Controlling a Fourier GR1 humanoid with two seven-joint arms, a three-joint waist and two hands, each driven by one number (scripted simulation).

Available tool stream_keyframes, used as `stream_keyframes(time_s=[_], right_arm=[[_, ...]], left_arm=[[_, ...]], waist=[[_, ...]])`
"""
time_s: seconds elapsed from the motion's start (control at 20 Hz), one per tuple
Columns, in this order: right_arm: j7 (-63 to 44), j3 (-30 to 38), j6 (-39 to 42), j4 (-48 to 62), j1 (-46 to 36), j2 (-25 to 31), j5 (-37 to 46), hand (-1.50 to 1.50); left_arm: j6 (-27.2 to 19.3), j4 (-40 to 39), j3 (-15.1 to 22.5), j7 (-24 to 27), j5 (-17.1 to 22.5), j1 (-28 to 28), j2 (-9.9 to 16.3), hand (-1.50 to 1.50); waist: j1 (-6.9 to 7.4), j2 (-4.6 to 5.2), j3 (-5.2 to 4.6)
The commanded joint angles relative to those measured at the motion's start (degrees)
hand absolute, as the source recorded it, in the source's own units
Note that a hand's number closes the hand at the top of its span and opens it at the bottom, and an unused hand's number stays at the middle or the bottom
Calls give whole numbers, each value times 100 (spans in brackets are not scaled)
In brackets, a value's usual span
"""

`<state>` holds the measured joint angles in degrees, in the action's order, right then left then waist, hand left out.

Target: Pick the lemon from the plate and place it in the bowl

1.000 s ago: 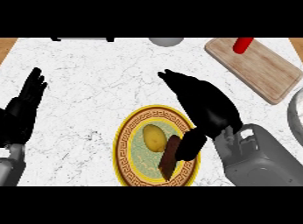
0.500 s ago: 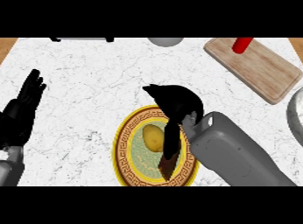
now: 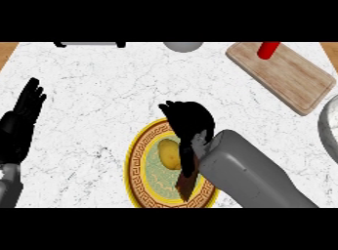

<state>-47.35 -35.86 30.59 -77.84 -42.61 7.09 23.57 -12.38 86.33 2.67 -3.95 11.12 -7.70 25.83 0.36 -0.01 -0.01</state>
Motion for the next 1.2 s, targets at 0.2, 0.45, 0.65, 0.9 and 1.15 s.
stream_keyframes(time_s=[0.2,0.45,0.65,0.9,1.15], right_arm=[[620,-85,-441,313,411,-256,1158,-150],[576,27,66,251,852,-352,1153,-150],[510,112,19,663,710,-698,1448,-150],[487,-113,-222,158,1190,-703,1674,-150],[327,-74,-257,468,895,-706,1480,-150]], left_arm=[[-78,24,20,12,-467,57,-363,0],[325,65,-372,-16,-266,107,-240,0],[45,376,-158,-285,-653,161,-600,0],[349,498,-445,-401,-663,171,-493,0],[449,49,-563,-195,-836,-92,-692,0]], waist=[[-13,2,1],[-17,-1,0],[1,1,1],[-7,-6,1],[1,0,0]])
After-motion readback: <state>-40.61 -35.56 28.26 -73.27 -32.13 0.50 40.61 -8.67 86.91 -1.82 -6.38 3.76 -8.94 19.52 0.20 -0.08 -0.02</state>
